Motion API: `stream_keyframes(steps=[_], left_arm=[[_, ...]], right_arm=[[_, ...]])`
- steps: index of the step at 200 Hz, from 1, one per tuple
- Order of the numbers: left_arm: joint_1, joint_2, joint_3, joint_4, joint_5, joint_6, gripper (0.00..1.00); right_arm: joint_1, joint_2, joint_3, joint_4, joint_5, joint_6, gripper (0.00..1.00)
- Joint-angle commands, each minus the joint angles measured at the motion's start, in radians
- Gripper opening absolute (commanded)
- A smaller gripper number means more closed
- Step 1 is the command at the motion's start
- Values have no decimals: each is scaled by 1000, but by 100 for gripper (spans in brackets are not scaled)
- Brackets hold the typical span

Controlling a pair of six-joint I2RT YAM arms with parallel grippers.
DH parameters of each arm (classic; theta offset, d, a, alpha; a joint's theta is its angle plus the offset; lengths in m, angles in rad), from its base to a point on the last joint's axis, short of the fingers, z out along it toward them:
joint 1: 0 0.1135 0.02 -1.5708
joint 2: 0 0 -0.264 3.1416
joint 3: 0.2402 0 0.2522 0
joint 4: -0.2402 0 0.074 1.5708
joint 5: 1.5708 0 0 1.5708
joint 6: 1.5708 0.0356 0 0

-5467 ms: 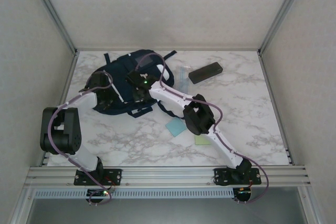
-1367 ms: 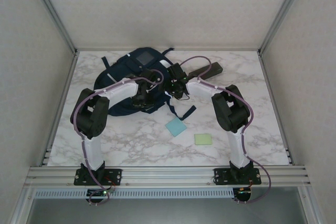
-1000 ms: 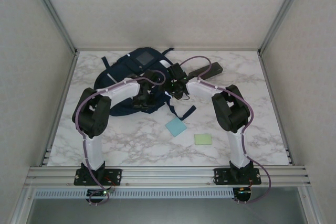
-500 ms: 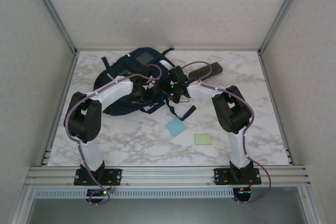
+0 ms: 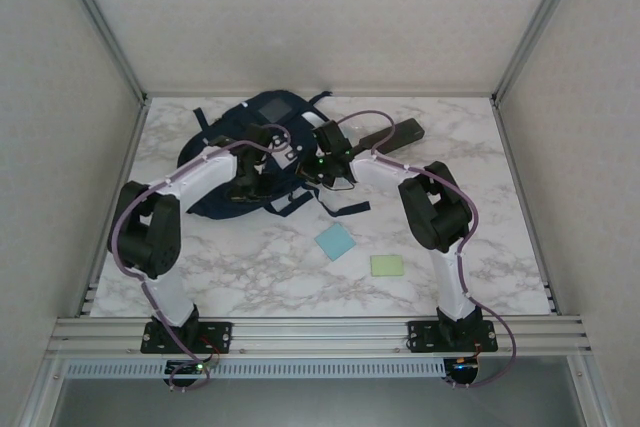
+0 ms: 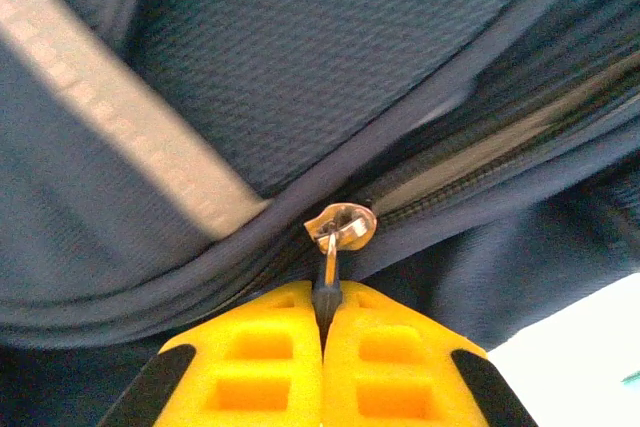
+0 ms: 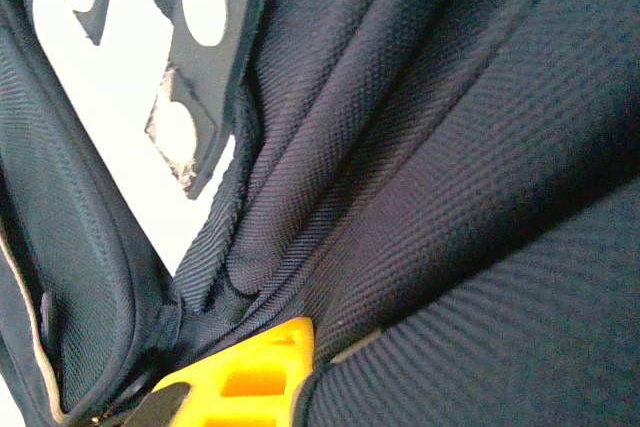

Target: Pack the student bag

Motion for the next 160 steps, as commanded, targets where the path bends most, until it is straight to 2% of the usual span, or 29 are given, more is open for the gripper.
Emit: stream_keyframes(steps=[1,42,88,104,119,127,137,142,149,160], left_arm=[[78,-78,-30,-204,-234,34,0],[164,-140,-46,-247,-243,47,0],[172,-179,-45,-314,-197,62,0],[171,-200,-34,-305,-127,52,0],[166,-217,-12,-272,-7,20,0],[158,-226,0,-247,43,-2,0],[143,-233,22,-221,82,-28,0],[135,-235,34,-209,96,-38,0],[124,-235,51,-197,109,-51,0],[108,-229,75,-185,112,-63,0]], right_arm=[[-46,36,92,-104,175,-146,0],[-59,123,297,-234,231,-233,0],[-99,218,461,-299,221,-205,0],[-101,251,517,-327,199,-204,0],[-99,259,544,-343,155,-197,0],[-98,248,537,-346,134,-193,14],[-99,217,514,-343,106,-184,41],[-99,195,492,-339,91,-180,50],[-99,161,452,-327,71,-173,57],[-99,97,381,-304,42,-158,63]])
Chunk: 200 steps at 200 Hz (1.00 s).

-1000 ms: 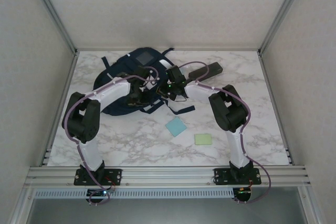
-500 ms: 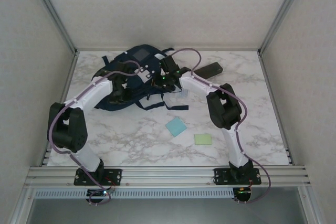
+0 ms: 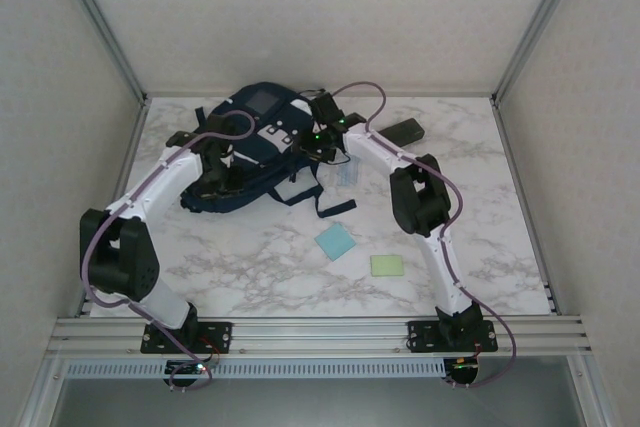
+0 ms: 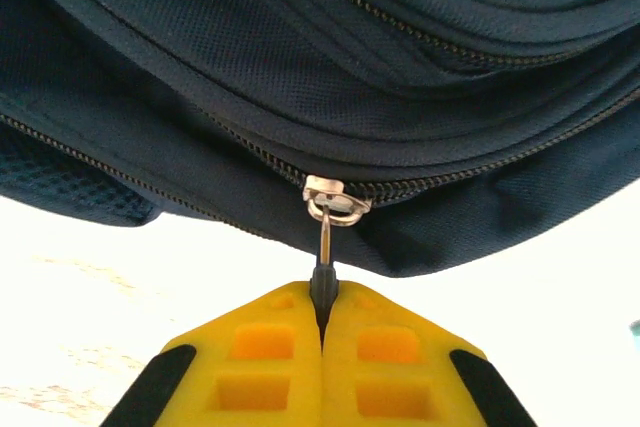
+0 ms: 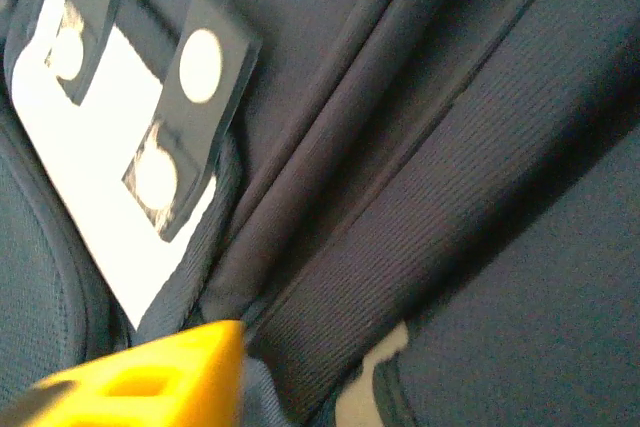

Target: Pack the student bag

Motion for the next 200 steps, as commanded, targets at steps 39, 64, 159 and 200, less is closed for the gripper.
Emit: stream_keyframes(steps=[39,64,159,200], left_arm=[[-64,-5,118,-39,77,-75,0],[-106,20,131,-14,89,-92,0],[-226,36,133,43,121,-149,0],[-206,11,83,22,52,-116,0]], right_arm=[[-31,-313,-317,107,-140,132,70],[-9,-373,-461,280,-276,286,68],[143,-290,-522,547,-256,512,55],[142,-251,-495,512,-177,416,0]])
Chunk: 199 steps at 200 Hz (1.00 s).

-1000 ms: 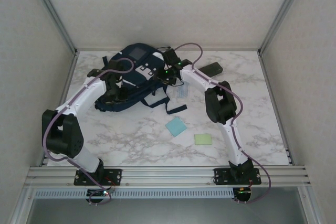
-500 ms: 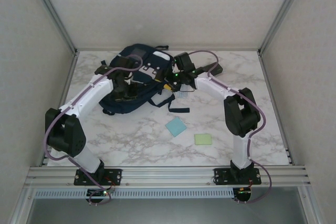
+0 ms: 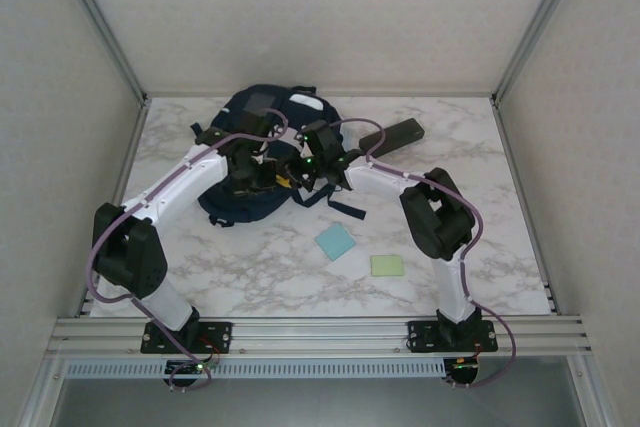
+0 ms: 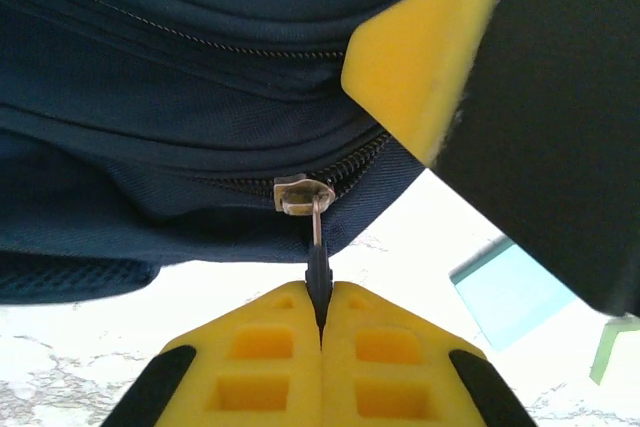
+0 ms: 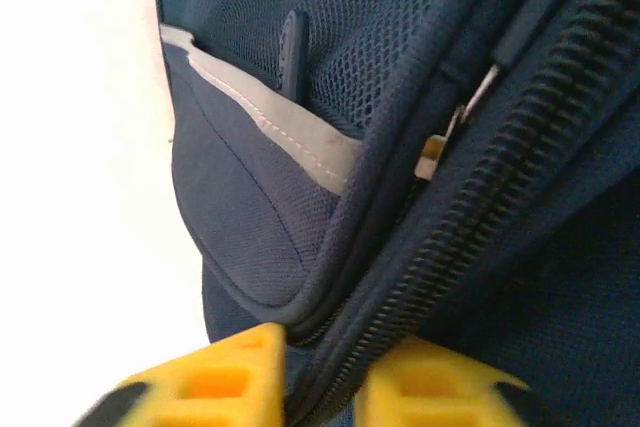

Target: Pack the student bag

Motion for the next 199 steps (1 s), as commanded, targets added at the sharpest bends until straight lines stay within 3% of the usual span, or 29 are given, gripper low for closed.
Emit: stream_keyframes(steps=[1,51,109,144,174,199], left_arm=[[-1,-38,-12,-3,-4,22,0],[110,-37,-130,-39,-107,82,0],[127,-5,-206,14,-172,74,0],[160,-25,-196,86,-224,64,0],[187,-15,-172,100,-331,95,0],[244,2,-163,102,-341,108,0]], right_arm=[[1,36,36,-11,104,-71,0],[-10,-34,16,-197,239,-274,0],[-35,-50,-3,-165,197,-262,0],[-40,-56,3,-185,193,-305,0],[-50,-61,-4,-180,160,-346,0],[-59,-45,29,-215,105,-446,0]])
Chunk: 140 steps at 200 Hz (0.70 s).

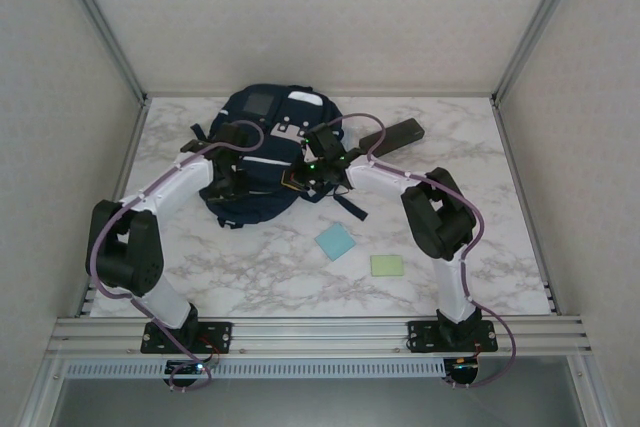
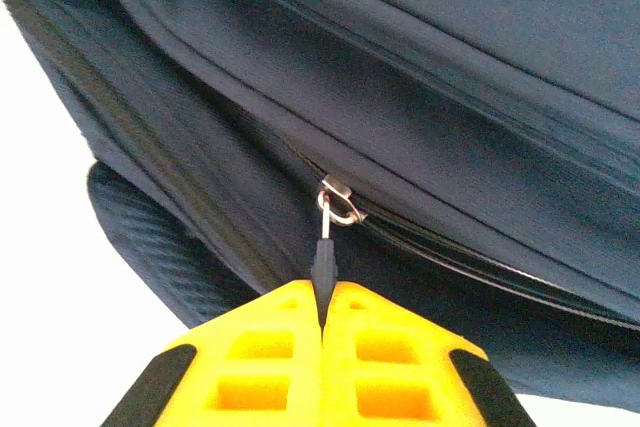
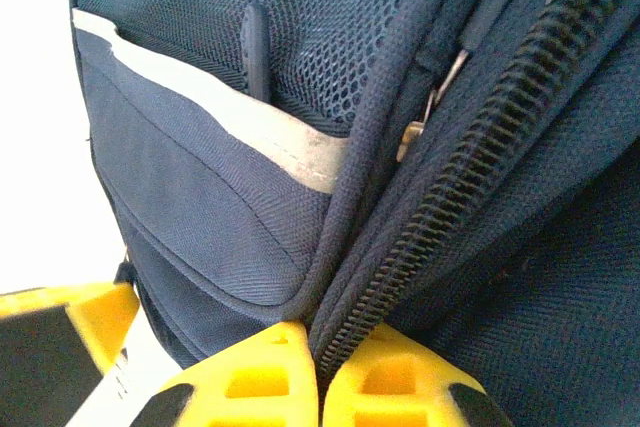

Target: Pack the student bag

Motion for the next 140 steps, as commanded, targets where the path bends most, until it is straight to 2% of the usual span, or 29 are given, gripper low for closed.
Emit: stream_keyframes(steps=[1,28,55,80,102,120,140], left_arm=[[67,5,24,-17,-123,23,0],[121,8,34,-28,-175,45,0],[165,-16,31,-25,-156,46,0],[162,-65,-21,-13,-67,51,0],[135,-101,-115,9,54,8,0],[78,-133,-198,39,110,-39,0],[2,-159,-248,53,130,-86,0]], right_arm=[[-43,-33,27,-61,14,-138,0],[-61,0,77,-116,-70,-275,0],[-83,49,161,-205,-181,-451,0],[-90,122,342,-430,-72,-670,0],[-94,208,522,-590,58,-781,0],[-103,268,647,-657,129,-799,0],[-120,320,738,-676,186,-737,0]])
